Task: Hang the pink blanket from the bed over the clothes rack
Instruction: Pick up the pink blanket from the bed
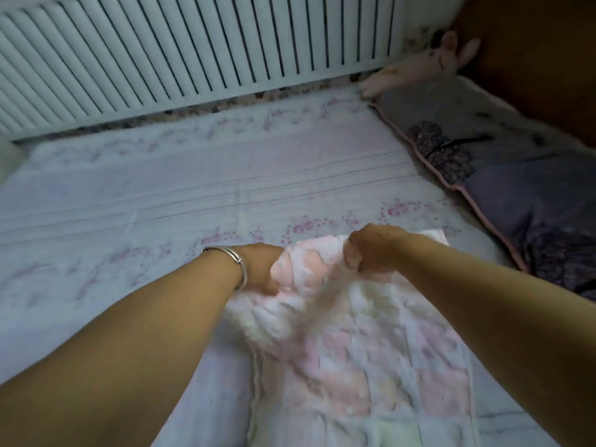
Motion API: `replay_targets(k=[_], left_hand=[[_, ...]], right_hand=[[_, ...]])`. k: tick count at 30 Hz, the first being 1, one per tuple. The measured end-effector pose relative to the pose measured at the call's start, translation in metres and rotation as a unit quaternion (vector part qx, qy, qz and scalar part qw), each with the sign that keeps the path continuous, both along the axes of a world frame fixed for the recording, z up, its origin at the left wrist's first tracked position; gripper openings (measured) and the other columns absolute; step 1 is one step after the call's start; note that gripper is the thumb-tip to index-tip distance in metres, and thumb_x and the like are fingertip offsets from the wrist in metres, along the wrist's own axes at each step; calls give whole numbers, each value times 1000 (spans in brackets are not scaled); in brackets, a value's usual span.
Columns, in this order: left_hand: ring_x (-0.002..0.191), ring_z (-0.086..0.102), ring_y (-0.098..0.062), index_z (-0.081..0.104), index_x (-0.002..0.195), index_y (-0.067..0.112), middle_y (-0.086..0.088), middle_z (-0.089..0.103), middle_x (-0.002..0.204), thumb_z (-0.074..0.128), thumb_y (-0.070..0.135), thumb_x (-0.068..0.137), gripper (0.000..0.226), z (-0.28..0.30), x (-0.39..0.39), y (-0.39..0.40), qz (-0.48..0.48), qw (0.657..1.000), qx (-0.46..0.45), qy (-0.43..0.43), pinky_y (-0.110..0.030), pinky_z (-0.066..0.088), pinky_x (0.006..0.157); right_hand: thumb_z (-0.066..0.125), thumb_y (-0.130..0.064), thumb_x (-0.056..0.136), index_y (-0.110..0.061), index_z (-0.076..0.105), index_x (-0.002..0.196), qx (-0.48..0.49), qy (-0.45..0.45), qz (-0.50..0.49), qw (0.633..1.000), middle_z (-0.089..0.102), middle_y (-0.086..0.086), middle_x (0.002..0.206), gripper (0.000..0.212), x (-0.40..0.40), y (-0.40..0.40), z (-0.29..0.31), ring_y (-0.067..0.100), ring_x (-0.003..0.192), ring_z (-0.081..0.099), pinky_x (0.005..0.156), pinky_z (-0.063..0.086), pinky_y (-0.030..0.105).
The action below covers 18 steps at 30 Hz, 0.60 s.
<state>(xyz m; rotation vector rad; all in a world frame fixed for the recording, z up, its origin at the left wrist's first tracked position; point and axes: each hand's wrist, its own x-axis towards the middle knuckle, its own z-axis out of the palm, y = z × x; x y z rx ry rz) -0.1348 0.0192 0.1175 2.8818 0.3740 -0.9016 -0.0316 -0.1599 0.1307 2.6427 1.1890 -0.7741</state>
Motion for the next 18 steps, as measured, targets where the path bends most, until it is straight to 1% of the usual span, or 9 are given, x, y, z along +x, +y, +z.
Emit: replay_targets(k=[3,5,7,8,9,10,13,15,18], left_hand=[[111,58,-24,51,124,20,-4,61,127,69,30,73,54,64,-51,2,5,1000,-11,-18,-33,47,98],[102,59,-21,54,119,24,-2,64,122,69,28,71,50,109,-90,3,15,999,-14,-32,-29,48,93],[103,61,-23,53,117,25,0,63,119,68,32,69,51,145,-122,5,30,999,-1,-41,-34,52,93],[103,62,-24,53,116,25,0,63,118,68,34,68,51,170,-146,8,42,998,7,-47,-38,53,93],[103,62,-26,54,114,27,0,64,117,68,34,67,50,188,-165,8,53,997,9,-47,-42,54,92],[102,63,-26,54,112,27,1,65,115,68,34,66,48,209,-189,10,63,997,11,-53,-43,54,90],[103,63,-26,56,112,26,0,66,116,70,29,68,46,264,-252,12,92,992,27,-78,-41,54,91],[107,61,-25,55,118,23,-1,64,120,70,25,70,50,297,-297,10,120,988,45,-90,-40,52,94],[113,57,-26,50,126,22,-4,61,127,69,20,73,56,339,-365,4,157,979,78,-102,-38,47,101]], right_hand=[[64,-23,83,-31,62,117,-4,-25,64,998,60,3,120,35,-41,6,62,24,107,60,74,39,24],[64,-23,82,-28,64,113,12,-28,85,996,61,2,112,32,-74,10,103,24,102,60,74,38,22],[65,-19,80,-27,68,105,32,-16,90,995,61,0,95,27,-100,13,137,21,85,60,69,40,20],[65,-18,79,-27,69,102,44,-16,98,994,59,-2,90,26,-119,16,160,18,79,58,65,41,19],[65,-18,79,-28,69,102,51,-17,104,993,58,-4,88,26,-135,18,177,17,77,55,63,41,19],[65,-18,79,-28,69,104,56,-21,119,991,56,-5,88,27,-153,21,197,15,78,53,62,39,18],[64,-16,82,-27,68,110,75,-30,165,983,53,-7,91,30,-203,33,250,14,82,50,60,36,17],[62,-16,84,-28,67,112,83,-37,206,974,52,-7,94,31,-240,42,281,14,84,50,62,37,18],[59,-15,86,-27,66,114,102,-46,270,956,52,-7,93,31,-292,54,317,14,85,50,54,36,16]])
